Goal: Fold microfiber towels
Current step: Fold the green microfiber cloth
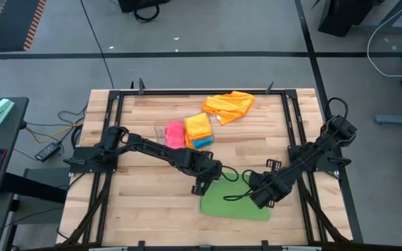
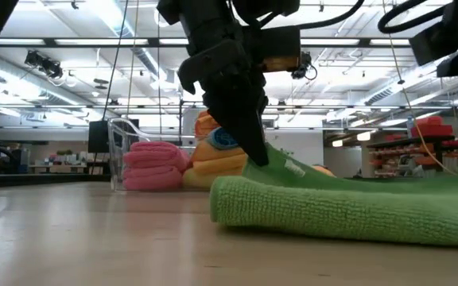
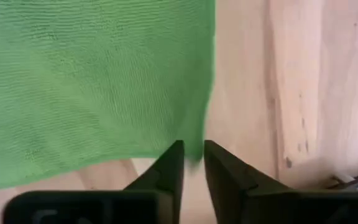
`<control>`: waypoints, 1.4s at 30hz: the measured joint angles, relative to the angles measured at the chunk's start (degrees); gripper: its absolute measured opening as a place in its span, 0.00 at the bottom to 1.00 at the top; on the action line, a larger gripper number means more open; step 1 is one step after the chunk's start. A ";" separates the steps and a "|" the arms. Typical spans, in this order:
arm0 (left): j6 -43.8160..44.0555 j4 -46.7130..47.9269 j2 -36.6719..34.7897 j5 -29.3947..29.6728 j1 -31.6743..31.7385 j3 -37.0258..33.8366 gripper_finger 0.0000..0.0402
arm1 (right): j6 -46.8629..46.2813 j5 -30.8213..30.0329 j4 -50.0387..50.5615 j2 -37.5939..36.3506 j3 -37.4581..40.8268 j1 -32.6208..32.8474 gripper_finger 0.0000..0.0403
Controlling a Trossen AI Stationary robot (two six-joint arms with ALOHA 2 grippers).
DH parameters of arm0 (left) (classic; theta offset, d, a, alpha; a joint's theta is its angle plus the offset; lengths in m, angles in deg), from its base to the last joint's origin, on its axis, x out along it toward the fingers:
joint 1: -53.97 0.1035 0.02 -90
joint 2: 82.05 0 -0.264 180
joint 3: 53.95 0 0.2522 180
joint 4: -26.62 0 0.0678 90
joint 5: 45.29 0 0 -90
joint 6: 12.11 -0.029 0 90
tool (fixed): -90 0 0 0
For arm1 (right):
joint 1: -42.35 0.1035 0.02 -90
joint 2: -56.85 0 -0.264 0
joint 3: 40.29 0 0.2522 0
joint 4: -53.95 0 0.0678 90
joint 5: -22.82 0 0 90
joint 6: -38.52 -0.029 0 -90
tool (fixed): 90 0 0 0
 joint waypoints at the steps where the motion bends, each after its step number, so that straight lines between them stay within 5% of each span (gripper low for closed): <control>1: 0.16 0.01 0.00 0.34 0.06 0.00 0.06 | -0.08 -0.02 0.55 0.00 0.18 -0.12 0.22; 9: 0.43 0.38 0.00 1.83 0.23 0.00 0.33 | -2.30 0.22 3.96 0.00 0.29 0.00 0.41; 15: 0.09 0.01 -0.13 2.08 0.59 0.00 0.51 | -1.95 -2.46 -1.76 0.00 -0.67 1.89 0.45; 18: 3.23 -1.01 -0.13 -2.22 1.91 0.00 0.55 | -2.06 -3.87 -4.41 0.00 -0.67 2.65 0.45; 26: 11.22 -3.42 2.70 -15.38 7.28 0.04 0.52 | -2.91 -6.02 -9.24 0.00 -0.67 4.51 0.44; 35: 10.52 -6.31 6.32 -11.02 4.17 0.17 0.50 | -3.23 -7.37 -9.53 0.00 -0.67 4.95 0.44; 42: 7.07 -6.50 6.27 -4.49 2.66 0.09 0.29 | -3.07 -7.51 -10.85 0.00 -0.67 4.92 0.44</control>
